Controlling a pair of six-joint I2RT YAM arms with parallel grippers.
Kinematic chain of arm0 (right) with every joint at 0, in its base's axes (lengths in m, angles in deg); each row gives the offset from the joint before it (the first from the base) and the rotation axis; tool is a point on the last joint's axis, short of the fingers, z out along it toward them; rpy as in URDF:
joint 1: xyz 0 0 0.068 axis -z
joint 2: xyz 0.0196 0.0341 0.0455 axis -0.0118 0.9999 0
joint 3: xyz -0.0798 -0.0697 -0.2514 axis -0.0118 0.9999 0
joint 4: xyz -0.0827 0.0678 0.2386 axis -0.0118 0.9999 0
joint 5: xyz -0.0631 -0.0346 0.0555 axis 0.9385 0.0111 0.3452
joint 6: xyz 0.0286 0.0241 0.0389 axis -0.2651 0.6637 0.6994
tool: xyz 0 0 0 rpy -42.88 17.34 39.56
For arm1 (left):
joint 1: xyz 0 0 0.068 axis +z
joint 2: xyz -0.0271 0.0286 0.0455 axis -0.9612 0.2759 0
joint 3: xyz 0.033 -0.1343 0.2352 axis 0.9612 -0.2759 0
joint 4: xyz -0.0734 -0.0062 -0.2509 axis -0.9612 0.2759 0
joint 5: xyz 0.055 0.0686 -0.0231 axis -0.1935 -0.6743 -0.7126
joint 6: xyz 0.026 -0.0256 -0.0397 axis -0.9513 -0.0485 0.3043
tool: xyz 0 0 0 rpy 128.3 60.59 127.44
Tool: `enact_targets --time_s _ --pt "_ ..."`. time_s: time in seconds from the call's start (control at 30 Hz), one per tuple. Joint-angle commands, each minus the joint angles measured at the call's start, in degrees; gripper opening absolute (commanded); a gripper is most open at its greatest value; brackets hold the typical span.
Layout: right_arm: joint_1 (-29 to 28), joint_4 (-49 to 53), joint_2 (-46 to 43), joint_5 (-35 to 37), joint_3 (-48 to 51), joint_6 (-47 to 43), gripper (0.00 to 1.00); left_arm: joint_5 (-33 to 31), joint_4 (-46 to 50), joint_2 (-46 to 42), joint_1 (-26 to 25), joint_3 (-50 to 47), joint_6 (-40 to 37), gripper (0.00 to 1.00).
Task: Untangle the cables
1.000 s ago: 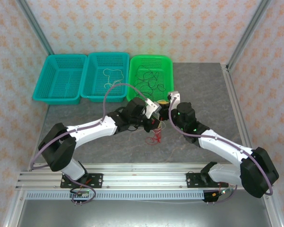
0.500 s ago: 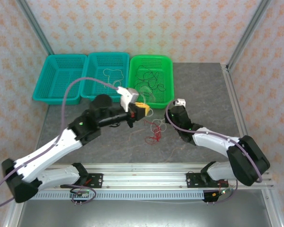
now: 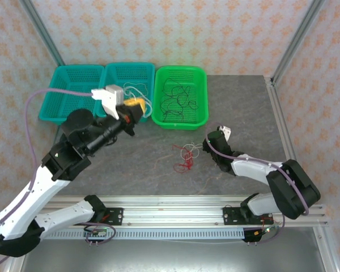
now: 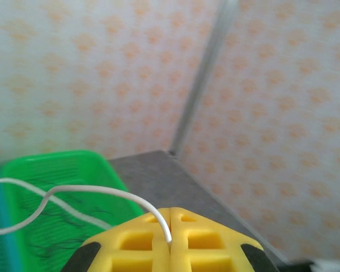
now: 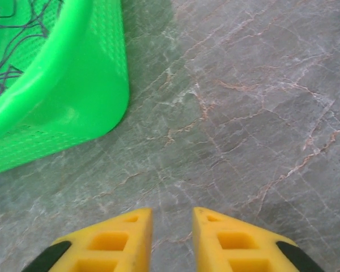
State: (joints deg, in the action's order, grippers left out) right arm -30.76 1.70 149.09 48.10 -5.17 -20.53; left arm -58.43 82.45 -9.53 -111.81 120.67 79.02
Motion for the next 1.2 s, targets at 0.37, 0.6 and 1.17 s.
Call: enact_targets --time_s 0.37,0.6,1.17 --pt "0.2 7.69 -27.76 -7.85 -2.23 -1.3 0.75 9.07 4.92 39.53 31.3 23.79 9.62 0.0" --pt "0.24 12.95 -35.79 -5.19 -2.79 -1.18 0.76 10.59 16.5 59.65 34.0 44.43 7.63 0.21" --pt "0.24 12.65 -33.62 -1.11 -1.29 0.93 0.78 21.6 8.72 36.48 32.13 23.36 15.7 0.72"
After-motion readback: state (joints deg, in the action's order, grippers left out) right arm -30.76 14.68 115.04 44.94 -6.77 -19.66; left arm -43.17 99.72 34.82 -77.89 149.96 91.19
